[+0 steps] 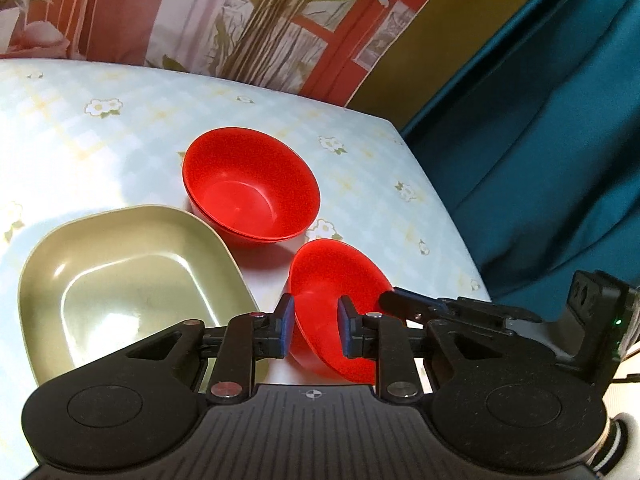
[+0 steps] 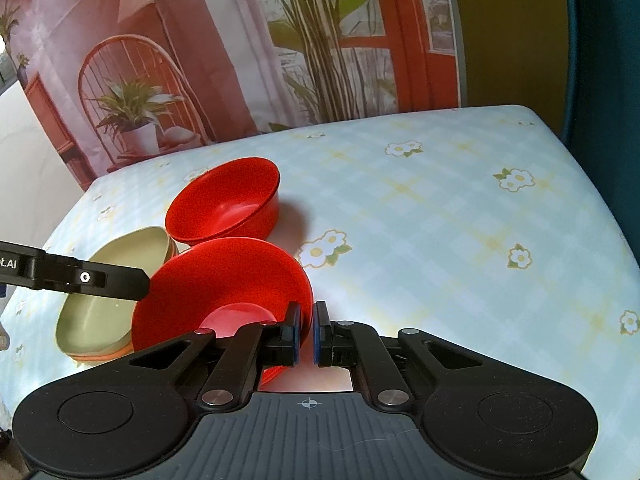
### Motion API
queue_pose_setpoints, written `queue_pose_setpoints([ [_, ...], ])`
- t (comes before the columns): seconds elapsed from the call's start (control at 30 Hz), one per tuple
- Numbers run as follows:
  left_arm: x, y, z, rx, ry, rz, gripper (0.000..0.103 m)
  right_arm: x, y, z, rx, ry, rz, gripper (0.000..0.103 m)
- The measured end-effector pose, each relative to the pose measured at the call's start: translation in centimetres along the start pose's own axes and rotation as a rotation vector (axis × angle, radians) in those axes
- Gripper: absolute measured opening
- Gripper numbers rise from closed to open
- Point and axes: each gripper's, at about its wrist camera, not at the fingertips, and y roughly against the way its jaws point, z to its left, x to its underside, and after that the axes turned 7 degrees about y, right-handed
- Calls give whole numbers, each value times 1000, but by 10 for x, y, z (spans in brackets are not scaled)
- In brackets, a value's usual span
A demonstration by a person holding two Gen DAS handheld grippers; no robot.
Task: Organize plates and bowls
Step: 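Close the left gripper on the red bowl rim and lift it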
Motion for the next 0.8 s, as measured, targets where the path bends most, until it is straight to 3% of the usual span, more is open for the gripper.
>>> queue_pose_setpoints([
  [0.3, 5, -4, -8, -75, -108, -33, 25, -2, 0, 4, -5, 3, -7, 7],
  [0.7, 3, -7, -3, -64, -88, -22, 24, 3, -5, 3, -12, -8, 6, 5],
  [0.8, 5, -6, -5, -65, -91, -31, 17, 3, -4, 4, -13, -8, 6, 5],
])
